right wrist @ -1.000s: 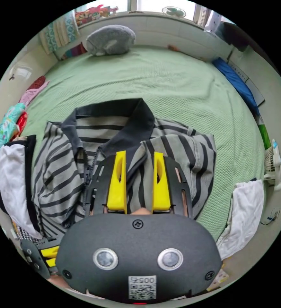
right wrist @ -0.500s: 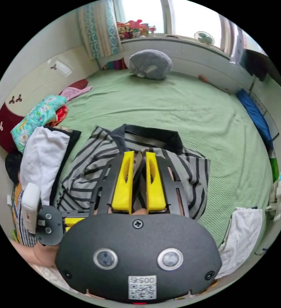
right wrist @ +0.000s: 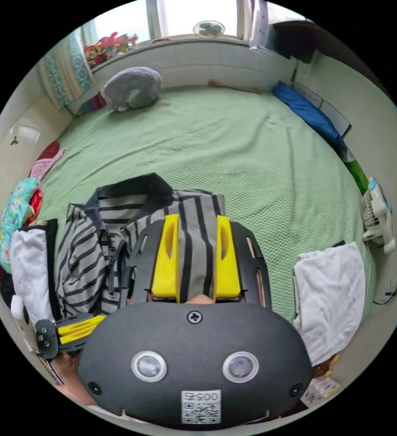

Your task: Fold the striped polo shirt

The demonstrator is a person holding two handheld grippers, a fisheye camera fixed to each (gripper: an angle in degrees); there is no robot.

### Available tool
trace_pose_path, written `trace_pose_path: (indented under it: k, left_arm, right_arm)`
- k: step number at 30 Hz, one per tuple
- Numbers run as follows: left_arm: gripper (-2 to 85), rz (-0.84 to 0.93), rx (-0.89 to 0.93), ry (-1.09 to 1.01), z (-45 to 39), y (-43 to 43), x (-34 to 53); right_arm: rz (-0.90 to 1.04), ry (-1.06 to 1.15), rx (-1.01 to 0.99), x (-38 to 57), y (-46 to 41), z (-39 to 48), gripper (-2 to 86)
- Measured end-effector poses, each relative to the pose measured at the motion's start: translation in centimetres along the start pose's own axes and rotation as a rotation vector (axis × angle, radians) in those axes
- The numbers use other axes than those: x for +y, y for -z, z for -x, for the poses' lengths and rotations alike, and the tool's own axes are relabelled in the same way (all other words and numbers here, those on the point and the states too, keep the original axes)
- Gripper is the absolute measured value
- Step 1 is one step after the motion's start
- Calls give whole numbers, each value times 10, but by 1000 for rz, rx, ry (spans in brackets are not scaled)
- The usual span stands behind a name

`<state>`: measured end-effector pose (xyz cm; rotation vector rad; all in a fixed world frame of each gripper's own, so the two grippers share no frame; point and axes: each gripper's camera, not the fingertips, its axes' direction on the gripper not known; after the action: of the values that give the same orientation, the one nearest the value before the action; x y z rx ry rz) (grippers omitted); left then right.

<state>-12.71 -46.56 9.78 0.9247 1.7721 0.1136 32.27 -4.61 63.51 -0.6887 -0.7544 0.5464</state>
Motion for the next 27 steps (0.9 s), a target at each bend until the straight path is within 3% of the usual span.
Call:
trace_pose_path:
  k: [8,13,16,23,27]
  left_arm:
    - [-6,8,-3,6,5,-7,-8]
    - [-7,22,17,23,10,-15,-14]
    - [-6,24,44,25,10,-18,-16]
    - [-6,30,-30,-5,0,-19,-17]
    - [-6,10,-1,-2,0,-15,-15]
  right_arm:
    - [156,-57,86,-16,-66,-12,114]
    - [104,91,122,-23,-56,1,5]
    - [22,18,171,-37,-37,-5,-9]
    - [85,-104,136,-31,-57,-14,31]
    - [-67,-9,161,-4,-25,-13,69]
